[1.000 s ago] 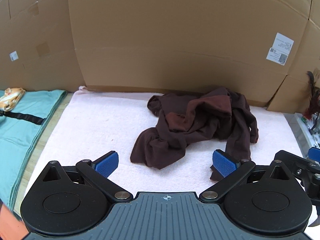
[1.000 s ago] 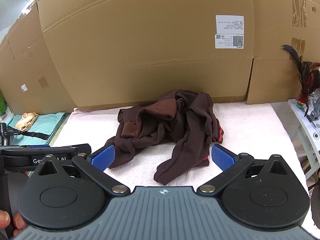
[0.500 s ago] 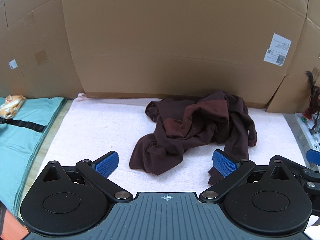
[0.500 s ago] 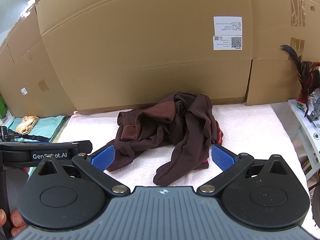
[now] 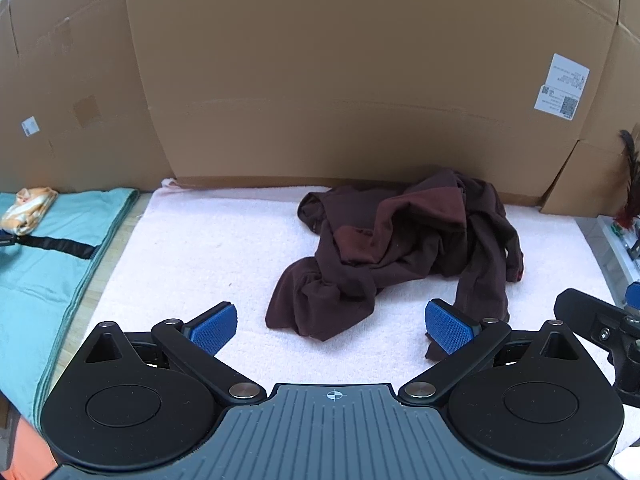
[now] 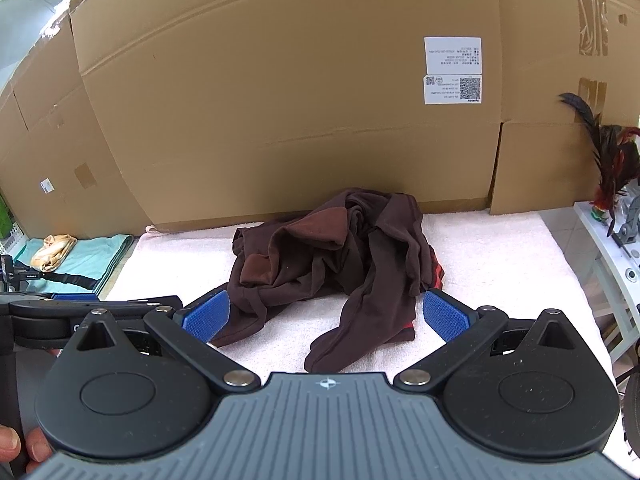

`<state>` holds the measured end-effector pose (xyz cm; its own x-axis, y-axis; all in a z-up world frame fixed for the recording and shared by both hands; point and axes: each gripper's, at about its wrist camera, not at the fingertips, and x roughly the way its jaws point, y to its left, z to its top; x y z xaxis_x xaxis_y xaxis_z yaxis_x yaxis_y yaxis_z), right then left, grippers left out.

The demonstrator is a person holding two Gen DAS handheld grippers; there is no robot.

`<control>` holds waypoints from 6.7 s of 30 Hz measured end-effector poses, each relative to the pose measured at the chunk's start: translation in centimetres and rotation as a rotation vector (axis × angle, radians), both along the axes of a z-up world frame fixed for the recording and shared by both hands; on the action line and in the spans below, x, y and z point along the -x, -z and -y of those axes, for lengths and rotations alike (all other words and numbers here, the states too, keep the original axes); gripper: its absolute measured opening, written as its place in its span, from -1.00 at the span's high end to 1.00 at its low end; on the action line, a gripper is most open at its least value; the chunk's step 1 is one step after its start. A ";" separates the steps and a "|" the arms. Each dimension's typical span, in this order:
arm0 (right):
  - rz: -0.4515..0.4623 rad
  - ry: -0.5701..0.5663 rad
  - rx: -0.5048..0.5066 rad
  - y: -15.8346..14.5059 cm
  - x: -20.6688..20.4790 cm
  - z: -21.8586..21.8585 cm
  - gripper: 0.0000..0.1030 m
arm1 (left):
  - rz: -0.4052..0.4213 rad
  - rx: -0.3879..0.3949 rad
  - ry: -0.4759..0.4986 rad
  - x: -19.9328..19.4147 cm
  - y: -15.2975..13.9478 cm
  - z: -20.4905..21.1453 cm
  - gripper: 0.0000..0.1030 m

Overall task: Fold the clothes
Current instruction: 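Move both grippers toward the crumpled brown garment, then close the left and right grippers on the brown garment's edges, then lift the garment high with both grippers to shake it out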

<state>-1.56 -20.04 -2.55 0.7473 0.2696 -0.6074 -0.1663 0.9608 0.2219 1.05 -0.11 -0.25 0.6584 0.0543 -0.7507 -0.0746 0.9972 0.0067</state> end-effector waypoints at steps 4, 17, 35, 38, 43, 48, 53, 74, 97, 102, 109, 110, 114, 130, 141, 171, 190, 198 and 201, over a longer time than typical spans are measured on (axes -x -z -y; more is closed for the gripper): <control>0.014 -0.014 0.016 -0.2 -0.1 -0.5 -0.99 | -0.006 0.004 -0.001 -0.3 0.1 -0.1 -1.00; 0.045 -0.028 0.039 -0.5 -1.9 -1.3 -0.99 | -0.020 0.015 0.010 -2.7 0.5 -0.6 -1.00; 0.121 -0.004 0.013 -1.0 -3.9 -1.9 -0.99 | -0.021 0.019 0.051 -5.8 1.0 -0.9 -1.00; 0.133 -0.006 0.005 -1.0 -4.3 -2.0 -0.99 | -0.033 0.019 0.052 -6.1 1.4 -1.2 -1.00; 0.086 0.002 -0.009 -0.1 -5.6 -2.0 -0.99 | -0.066 0.023 0.050 -6.6 2.3 -1.6 -1.00; 0.024 0.004 -0.017 0.9 -6.6 -2.1 -0.99 | -0.089 0.024 0.049 -7.0 2.9 -1.9 -1.00; -0.004 -0.003 -0.028 1.5 -7.0 -2.4 -0.99 | -0.086 0.017 0.052 -7.5 3.0 -1.8 -1.00; -0.029 0.020 -0.024 2.3 -7.9 -2.5 -0.99 | -0.113 0.016 0.068 -8.6 3.9 -1.8 -1.00; -0.049 0.032 0.006 2.9 -8.5 -3.8 -0.99 | -0.098 0.016 0.055 -9.0 3.8 -2.9 -1.00; -0.052 0.025 0.012 2.9 -8.6 -4.0 -0.99 | -0.093 0.018 0.056 -9.1 3.9 -3.0 -1.00; -0.041 0.033 0.020 2.8 -8.7 -4.2 -0.99 | -0.070 0.023 0.045 -9.0 3.5 -3.2 -1.00; -0.037 0.036 0.021 2.7 -8.7 -4.2 -0.99 | -0.064 0.025 0.044 -9.0 3.4 -3.3 -1.00; -0.023 0.048 0.024 2.5 -8.7 -4.2 -0.99 | -0.052 0.023 0.044 -9.1 3.1 -3.3 -1.00; -0.070 0.041 0.028 3.7 -9.2 -3.8 -0.99 | -0.061 0.004 0.065 -9.3 3.9 -3.0 -1.00; -0.044 -0.003 0.020 4.1 -9.5 -3.6 -0.08 | 0.059 0.001 0.105 -8.8 3.5 -2.5 -0.67; -0.143 0.048 -0.056 8.8 -16.7 -2.2 -0.53 | -0.004 0.053 0.180 -12.1 7.2 -3.1 -0.79; -0.159 0.026 -0.434 6.2 -18.7 0.5 0.83 | 0.067 -0.135 0.353 -12.0 8.9 -0.2 -0.83; -0.125 0.000 -0.487 4.1 -20.0 0.6 0.83 | 0.071 -0.210 0.439 -12.9 10.9 2.2 -0.82; -0.128 -0.002 -0.489 3.9 -19.8 0.6 0.83 | 0.060 -0.202 0.427 -13.6 11.6 2.2 -0.82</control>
<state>18.28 -20.65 -6.41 0.6744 0.5469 -0.4961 -0.1101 0.7388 0.6649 14.61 -2.34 -11.85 0.6957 -0.0893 -0.7127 0.3354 0.9178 0.2124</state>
